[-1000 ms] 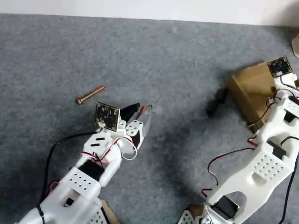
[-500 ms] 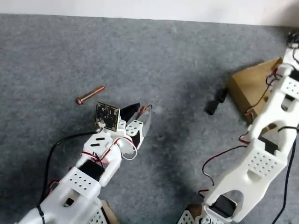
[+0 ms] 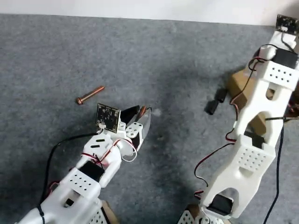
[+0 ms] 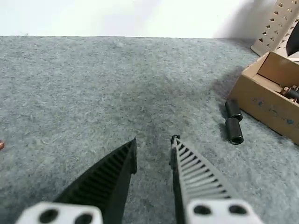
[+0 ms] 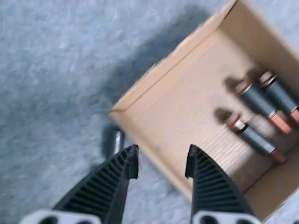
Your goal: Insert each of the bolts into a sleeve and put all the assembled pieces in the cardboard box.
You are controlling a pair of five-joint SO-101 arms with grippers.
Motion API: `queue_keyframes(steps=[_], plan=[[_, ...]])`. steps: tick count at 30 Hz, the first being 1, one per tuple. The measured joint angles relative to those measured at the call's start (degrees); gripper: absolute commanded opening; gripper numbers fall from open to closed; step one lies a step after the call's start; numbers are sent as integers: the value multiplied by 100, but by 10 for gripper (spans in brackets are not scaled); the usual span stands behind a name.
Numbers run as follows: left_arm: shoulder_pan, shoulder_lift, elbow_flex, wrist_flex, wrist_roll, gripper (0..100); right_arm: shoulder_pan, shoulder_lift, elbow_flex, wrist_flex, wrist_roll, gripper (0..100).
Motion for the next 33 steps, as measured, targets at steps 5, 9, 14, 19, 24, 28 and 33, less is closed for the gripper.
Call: queue_keyframes(steps=[5, 9, 14, 19, 24, 28, 33], plan=[[0, 0, 0, 0, 0, 119, -220, 0, 0, 246, -642, 156], [0, 0, 0, 0, 0, 119, -448, 0, 0, 466, -1020, 156], [0, 0, 0, 0, 0, 119, -844, 0, 0, 870, -1327, 156], [0, 0, 0, 0, 0, 119, -1029, 448, -9, 1116, -1495, 156], [0, 0, 0, 0, 0, 119, -1002, 870, -9, 1134, -1530, 156], [0, 0, 0, 0, 0, 119, -1011, 1029, -9, 1204, -1530, 156], [0, 0, 0, 0, 0, 119, -1029, 1266, -9, 1213, -1530, 156]])
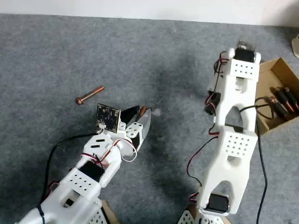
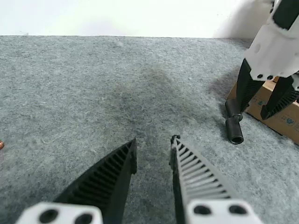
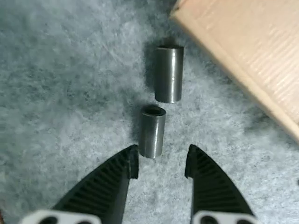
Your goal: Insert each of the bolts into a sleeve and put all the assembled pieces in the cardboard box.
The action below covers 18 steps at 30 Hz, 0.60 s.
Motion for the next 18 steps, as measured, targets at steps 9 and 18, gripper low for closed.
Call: queue_keyframes(steps=[9, 18], plan=[[0, 0, 0, 0, 0, 119, -9, 598, -26, -9, 0, 156], [0, 0, 0, 0, 0, 119, -167, 774, -114, -62, 0, 156]])
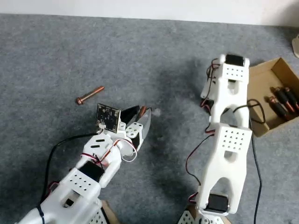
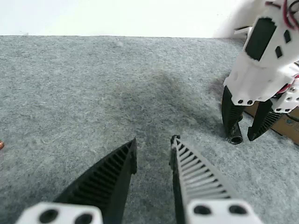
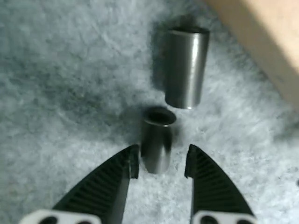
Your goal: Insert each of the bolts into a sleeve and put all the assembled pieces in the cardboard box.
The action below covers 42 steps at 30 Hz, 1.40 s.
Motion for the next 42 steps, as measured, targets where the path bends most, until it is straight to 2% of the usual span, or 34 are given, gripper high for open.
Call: queue_keyframes(steps=[6, 10, 23, 29, 32, 35, 40, 42], plan=[[0, 0, 0, 0, 0, 119, -9, 44, 0, -202, 0, 146], [0, 0, 0, 0, 0, 119, -44, 44, 0, -211, 0, 0], [9, 0, 0, 0, 0, 119, -35, 44, 0, -53, 79, 5], [651, 0, 26, 0, 0, 119, -35, 44, 0, 53, 88, 5], [651, 0, 26, 53, 0, 119, -44, 44, 0, 35, -9, 5], [642, 0, -105, 545, 0, 119, -44, 44, 0, -9, -9, 5], [651, 0, -932, 2119, 0, 119, -44, 44, -88, -79, -9, 5], [642, 0, -1011, 2418, 0, 119, -44, 53, -202, -97, -9, 5]])
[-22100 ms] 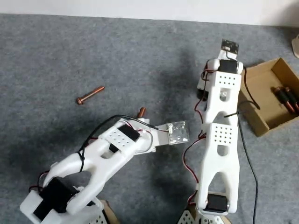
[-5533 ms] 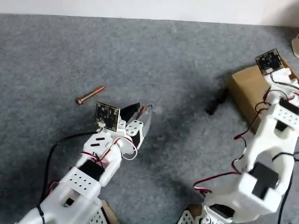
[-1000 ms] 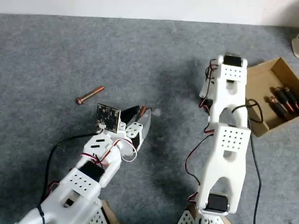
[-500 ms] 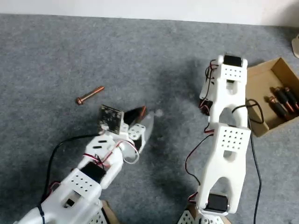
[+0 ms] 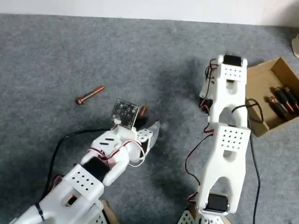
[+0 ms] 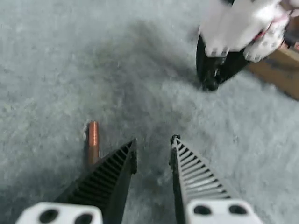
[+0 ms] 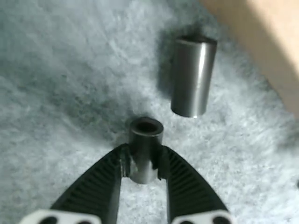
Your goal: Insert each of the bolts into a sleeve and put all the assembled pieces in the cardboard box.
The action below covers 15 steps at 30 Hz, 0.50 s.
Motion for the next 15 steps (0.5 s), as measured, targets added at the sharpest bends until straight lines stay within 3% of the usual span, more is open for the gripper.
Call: queue_keyframes(steps=[7, 15], plan=[[9, 0, -26, 202, 0, 119, -9, 0, -97, 62, 0, 5], [9, 211, -993, 2040, -141, 123, -9, 0, -97, 62, 0, 5]])
